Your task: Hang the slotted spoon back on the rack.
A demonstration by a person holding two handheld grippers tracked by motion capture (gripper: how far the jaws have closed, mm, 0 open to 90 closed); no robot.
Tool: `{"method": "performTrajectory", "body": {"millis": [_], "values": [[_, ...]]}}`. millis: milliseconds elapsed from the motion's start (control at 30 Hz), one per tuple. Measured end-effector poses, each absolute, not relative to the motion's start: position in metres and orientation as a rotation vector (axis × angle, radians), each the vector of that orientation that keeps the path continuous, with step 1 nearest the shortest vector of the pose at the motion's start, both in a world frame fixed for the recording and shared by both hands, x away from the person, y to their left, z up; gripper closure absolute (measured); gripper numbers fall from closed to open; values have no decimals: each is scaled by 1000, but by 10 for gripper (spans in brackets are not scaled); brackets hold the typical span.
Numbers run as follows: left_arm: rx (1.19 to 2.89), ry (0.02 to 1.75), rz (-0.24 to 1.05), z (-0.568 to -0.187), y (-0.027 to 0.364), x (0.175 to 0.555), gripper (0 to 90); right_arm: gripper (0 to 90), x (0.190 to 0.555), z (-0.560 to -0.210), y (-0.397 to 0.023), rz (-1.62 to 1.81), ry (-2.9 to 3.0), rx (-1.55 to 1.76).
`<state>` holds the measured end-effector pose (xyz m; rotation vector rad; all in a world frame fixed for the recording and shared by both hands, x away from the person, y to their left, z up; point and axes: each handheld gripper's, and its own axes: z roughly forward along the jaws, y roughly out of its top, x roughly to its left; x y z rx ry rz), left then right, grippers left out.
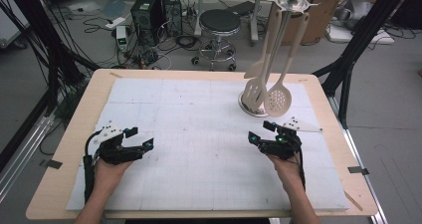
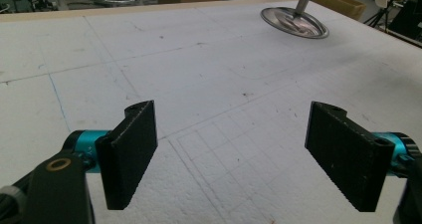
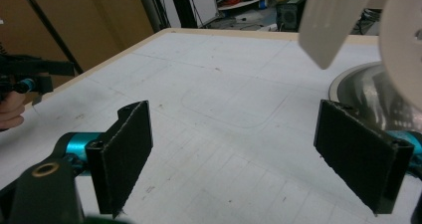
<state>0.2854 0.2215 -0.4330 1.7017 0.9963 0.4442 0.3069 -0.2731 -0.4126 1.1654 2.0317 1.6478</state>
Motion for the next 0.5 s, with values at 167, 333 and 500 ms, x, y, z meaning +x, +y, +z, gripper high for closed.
{"method": "performTrajectory", "body": {"millis": [167, 333, 500], "values": [[1698, 998, 444, -433, 222, 285, 212, 149, 307, -413, -273, 1648, 2032, 1166], [1699, 995, 444, -433, 221, 285, 212, 149, 307, -413, -273, 1648, 2032, 1167], [1697, 997, 444, -433, 221, 285, 213, 149, 307, -413, -274, 1647, 2030, 1172]]}}
